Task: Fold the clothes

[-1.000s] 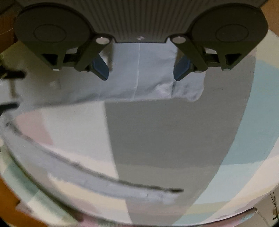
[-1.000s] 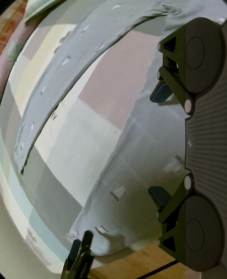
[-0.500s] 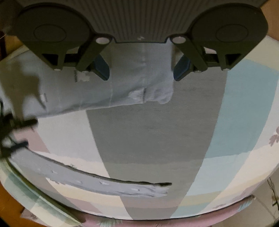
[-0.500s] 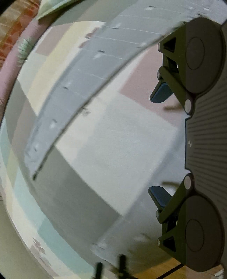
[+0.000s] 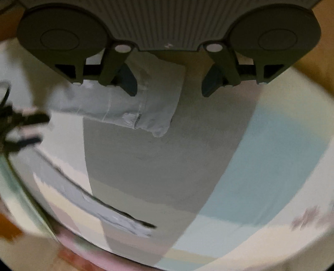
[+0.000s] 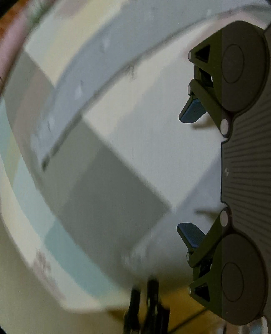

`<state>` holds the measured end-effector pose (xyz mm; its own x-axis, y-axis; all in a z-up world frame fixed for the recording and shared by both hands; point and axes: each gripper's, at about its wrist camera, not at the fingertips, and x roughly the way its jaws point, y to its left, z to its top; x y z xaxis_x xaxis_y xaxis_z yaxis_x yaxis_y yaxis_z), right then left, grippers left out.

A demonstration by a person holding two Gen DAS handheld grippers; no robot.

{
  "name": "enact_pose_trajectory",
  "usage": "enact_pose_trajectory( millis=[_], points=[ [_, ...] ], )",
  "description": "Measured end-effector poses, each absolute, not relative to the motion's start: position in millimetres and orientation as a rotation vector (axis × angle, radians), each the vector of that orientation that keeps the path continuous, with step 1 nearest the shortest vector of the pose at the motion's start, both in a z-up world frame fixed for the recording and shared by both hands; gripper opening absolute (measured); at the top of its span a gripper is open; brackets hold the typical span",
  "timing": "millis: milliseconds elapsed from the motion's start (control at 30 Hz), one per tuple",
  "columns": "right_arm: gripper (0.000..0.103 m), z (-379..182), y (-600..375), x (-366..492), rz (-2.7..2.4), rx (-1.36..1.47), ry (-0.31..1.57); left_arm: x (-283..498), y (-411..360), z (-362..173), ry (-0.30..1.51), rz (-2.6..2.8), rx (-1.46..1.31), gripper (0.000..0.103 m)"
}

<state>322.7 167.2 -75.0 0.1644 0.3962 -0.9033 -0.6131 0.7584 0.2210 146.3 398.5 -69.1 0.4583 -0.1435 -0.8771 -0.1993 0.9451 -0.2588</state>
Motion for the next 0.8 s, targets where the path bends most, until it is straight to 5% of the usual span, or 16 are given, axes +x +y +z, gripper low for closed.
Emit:
enact_pose_trajectory(
  millis=[467,800],
  points=[
    [0.103,-130.2,307.1,399.0,1.507,-0.314,1.564,89.8,415.4,-109.4,0.975,0.213,-1.080,0.069],
    [0.103,-153.0,333.6,421.3,1.619,-0.074,1.718,80.0,426.0,-126.7,0.866,0.237,-1.354,0.072]
  ],
)
